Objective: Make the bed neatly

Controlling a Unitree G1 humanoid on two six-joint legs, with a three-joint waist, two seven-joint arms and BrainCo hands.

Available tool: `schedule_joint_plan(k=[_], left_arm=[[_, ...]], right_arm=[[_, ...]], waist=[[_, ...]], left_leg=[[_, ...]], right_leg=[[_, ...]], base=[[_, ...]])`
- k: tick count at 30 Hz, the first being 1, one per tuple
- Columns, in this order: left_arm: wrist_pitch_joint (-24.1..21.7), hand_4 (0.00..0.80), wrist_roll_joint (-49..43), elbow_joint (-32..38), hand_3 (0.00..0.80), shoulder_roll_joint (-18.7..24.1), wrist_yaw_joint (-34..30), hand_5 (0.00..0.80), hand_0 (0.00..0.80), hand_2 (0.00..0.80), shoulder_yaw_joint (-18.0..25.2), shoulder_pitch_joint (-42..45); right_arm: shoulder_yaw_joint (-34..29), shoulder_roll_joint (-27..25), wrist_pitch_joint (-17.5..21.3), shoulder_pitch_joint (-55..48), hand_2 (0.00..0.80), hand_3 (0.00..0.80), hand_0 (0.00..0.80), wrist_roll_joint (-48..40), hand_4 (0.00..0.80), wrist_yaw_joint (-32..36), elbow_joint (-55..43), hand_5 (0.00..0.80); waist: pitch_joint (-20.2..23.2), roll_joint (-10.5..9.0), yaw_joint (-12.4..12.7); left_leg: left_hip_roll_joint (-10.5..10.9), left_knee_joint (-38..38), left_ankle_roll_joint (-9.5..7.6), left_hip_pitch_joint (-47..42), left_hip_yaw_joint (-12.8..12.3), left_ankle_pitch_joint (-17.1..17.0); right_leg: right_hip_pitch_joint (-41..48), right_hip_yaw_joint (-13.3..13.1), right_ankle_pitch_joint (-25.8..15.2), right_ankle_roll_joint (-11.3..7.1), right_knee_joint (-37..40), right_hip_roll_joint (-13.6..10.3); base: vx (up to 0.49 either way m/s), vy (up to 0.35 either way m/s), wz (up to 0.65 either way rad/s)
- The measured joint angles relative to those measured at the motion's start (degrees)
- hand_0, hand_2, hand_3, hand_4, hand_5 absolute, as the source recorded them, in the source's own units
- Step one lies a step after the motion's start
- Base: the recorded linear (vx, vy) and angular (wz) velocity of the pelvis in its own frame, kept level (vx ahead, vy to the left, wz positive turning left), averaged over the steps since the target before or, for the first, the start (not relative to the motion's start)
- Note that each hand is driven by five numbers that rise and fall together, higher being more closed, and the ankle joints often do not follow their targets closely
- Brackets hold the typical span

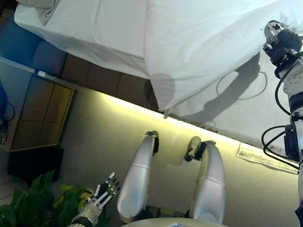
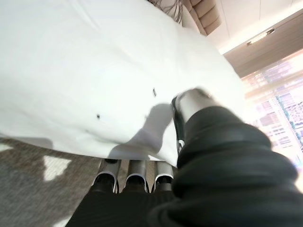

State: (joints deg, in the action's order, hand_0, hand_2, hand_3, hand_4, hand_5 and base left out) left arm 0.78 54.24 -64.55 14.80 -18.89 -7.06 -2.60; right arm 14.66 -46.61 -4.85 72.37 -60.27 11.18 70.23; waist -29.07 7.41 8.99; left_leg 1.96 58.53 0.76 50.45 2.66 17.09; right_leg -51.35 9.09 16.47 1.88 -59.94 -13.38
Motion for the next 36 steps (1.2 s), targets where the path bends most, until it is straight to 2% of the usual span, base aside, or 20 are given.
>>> schedule_joint_plan(k=[17,21,27,31,36], left_arm=[[-0.5,0.000,0.0,1.7,0.000,1.7,-0.2,0.000,0.000,0.000,-0.1,0.2],[-2.4,0.000,0.7,6.5,0.000,2.3,-1.0,0.000,0.000,0.000,-1.2,-0.9],[-6.0,0.000,7.1,18.4,0.000,4.6,-1.4,0.000,0.000,0.000,-6.9,-7.8],[-7.5,0.000,10.4,24.1,0.000,6.5,0.2,0.000,0.000,0.000,-7.8,-13.1],[-7.8,0.000,12.3,25.2,0.000,6.9,1.8,0.000,0.000,0.000,-7.8,-18.3]], right_arm=[[0.9,0.1,0.1,-0.5,0.800,0.800,0.800,0.0,0.800,2.4,-0.3,0.800],[1.0,1.4,-1.2,-2.1,0.800,0.800,0.800,-0.2,0.800,3.5,-0.6,0.800],[0.9,4.7,-4.1,-8.1,0.800,0.800,0.800,-1.3,0.800,5.2,-4.2,0.800],[1.0,8.6,-4.6,-10.5,0.800,0.800,0.800,-1.3,0.800,6.0,-5.0,0.800],[1.0,12.6,-4.6,-11.5,0.800,0.800,0.800,-2.1,0.800,6.0,-5.0,0.800]], waist=[[-0.4,-0.05,-0.1],[-0.4,-0.15,-0.2],[-0.3,-0.54,-0.6],[0.4,-2.54,-1.6],[1.3,-4.41,-1.7]], left_leg=[[-0.3,-2.4,0.09,-3.2,0.0,-0.3],[-0.7,-4.5,0.04,-7.2,-0.2,-0.3],[-1.6,-8.9,-0.21,-13.7,-1.1,-0.7],[-1.9,-12.9,0.45,-18.3,-1.5,-1.6],[-2.1,-18.9,0.67,-23.9,-2.4,-3.1]], right_leg=[[3.6,0.8,-0.2,-0.22,2.6,0.2],[7.5,0.9,-0.6,-0.67,5.0,0.6],[14.0,0.8,-2.0,-1.65,10.1,1.5],[18.2,0.9,-3.1,-2.22,14.1,2.0],[23.2,1.0,-4.4,-2.61,19.4,2.4]], base=[[0.000,0.000,0.00],[0.001,0.035,-0.05],[0.016,0.012,-0.09],[0.031,-0.032,-0.07],[0.031,-0.055,-0.06]])
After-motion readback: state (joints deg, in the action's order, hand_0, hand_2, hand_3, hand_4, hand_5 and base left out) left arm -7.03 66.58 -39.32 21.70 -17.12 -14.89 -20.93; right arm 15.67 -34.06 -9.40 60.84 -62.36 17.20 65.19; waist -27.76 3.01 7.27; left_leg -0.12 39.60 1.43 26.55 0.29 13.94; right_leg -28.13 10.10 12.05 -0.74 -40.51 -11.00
